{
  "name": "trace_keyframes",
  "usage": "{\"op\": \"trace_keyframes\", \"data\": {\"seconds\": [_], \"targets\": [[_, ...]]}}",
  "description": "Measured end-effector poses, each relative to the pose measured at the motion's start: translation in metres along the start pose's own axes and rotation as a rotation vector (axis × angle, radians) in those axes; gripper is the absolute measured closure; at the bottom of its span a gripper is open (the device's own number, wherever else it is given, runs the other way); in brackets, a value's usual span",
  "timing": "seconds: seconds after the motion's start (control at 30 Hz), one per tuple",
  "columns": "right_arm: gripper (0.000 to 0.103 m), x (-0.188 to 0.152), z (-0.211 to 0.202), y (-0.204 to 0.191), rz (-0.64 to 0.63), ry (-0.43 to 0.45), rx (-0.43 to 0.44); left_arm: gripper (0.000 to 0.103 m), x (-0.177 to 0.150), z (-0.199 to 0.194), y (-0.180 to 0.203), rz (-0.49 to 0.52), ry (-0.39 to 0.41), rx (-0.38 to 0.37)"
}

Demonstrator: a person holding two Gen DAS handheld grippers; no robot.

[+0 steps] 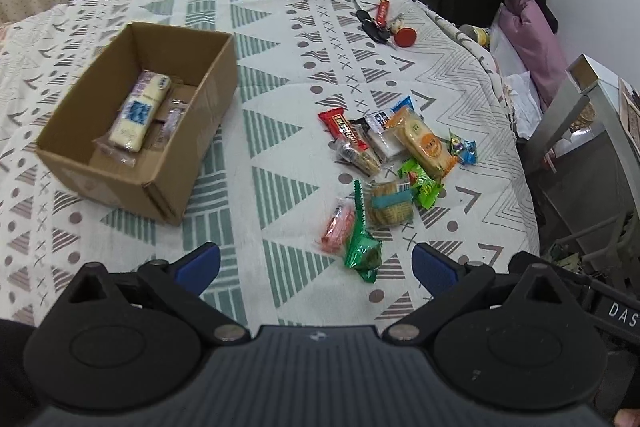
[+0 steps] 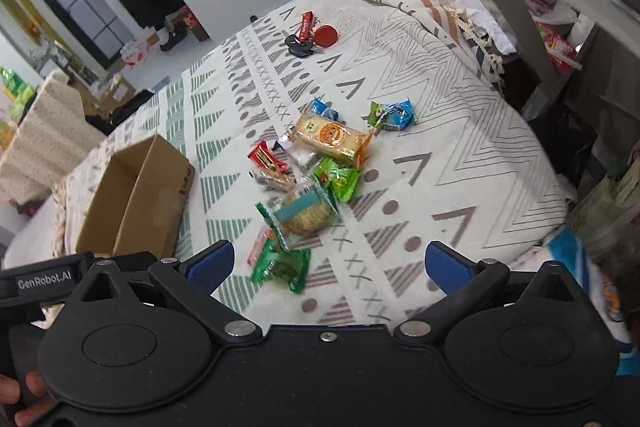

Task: Organize snacks
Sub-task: 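Grasp the red candy packet with the left tool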

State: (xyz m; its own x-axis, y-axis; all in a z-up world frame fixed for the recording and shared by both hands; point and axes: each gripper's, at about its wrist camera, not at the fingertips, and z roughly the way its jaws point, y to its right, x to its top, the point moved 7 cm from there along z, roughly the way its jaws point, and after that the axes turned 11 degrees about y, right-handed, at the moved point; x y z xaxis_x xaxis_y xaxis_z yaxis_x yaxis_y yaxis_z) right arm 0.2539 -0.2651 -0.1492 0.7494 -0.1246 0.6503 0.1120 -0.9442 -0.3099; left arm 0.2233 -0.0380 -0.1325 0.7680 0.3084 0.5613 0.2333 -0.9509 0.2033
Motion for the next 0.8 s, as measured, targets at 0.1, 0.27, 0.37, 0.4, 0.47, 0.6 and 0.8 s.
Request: {"op": "trace_keyframes", "data": {"seconds": [0.1, 0.27, 0.37, 0.4, 0.47, 0.6, 0.8], "targets": [[0.007, -0.002, 0.011, 0.0, 0.025, -0.015, -0.002, 0.003, 0.001, 0.011, -0.002, -0.014, -0.018, -0.034], [0.011, -0.003, 0.029, 0.004, 0.07, -0.026, -0.002, 0.01, 0.0, 0.033, 0.001, -0.02, -0.04, -0.082], [0.017, -0.005, 0.039, 0.006, 0.092, -0.036, 0.001, 0.021, -0.003, 0.051, 0.0, -0.044, -0.066, -0.098], [0.02, -0.006, 0.043, 0.007, 0.103, -0.042, 0.005, 0.026, -0.003, 0.057, -0.001, -0.053, -0.075, -0.102], [0.024, -0.009, 0.05, 0.007, 0.124, -0.052, 0.014, 0.034, -0.004, 0.069, -0.001, -0.07, -0.094, -0.109], [0.027, -0.011, 0.064, 0.008, 0.157, -0.066, 0.027, 0.041, -0.006, 0.091, -0.001, -0.087, -0.124, -0.115], [0.03, -0.01, 0.081, 0.009, 0.181, -0.076, 0.023, 0.054, -0.01, 0.123, 0.0, -0.103, -0.175, -0.108]]}}
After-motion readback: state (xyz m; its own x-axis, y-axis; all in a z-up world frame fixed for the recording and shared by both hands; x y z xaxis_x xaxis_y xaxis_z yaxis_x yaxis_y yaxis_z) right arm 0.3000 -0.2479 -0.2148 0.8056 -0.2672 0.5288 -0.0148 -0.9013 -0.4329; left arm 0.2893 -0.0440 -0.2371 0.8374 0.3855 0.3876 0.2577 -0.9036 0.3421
